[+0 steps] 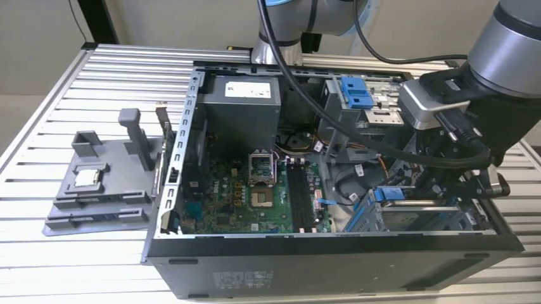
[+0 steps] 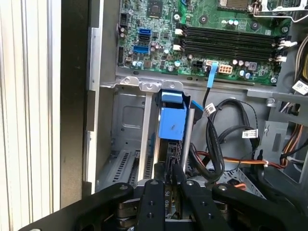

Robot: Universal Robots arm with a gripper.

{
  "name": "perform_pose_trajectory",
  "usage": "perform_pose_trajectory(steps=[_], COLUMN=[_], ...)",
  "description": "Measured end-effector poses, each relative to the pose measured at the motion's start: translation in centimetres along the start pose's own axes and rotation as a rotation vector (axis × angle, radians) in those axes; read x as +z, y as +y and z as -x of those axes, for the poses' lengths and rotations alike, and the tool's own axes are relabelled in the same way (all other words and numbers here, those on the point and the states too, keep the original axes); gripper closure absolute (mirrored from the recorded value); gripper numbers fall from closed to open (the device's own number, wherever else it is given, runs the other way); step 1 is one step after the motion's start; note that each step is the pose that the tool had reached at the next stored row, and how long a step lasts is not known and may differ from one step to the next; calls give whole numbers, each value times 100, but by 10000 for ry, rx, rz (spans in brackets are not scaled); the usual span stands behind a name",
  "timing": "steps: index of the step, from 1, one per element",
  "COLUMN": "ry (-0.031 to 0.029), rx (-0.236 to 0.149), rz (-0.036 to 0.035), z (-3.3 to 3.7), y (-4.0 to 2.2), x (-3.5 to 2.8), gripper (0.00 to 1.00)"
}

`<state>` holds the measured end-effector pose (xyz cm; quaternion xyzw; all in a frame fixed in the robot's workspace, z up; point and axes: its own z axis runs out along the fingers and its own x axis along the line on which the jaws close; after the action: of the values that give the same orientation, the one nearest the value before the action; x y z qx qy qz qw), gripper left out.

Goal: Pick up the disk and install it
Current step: 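Insert the first disk wire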

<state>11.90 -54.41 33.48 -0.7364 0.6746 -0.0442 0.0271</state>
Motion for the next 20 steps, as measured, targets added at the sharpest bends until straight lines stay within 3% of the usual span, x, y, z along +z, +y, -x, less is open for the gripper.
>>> perform_pose_trajectory(steps=[3, 6, 20], ry=[49, 128, 144], rx=[-4, -12, 12], rz=[-46, -50, -47], z=[39, 46, 48], y=[2, 5, 23], x=[4, 11, -23], gripper=[100, 100, 100])
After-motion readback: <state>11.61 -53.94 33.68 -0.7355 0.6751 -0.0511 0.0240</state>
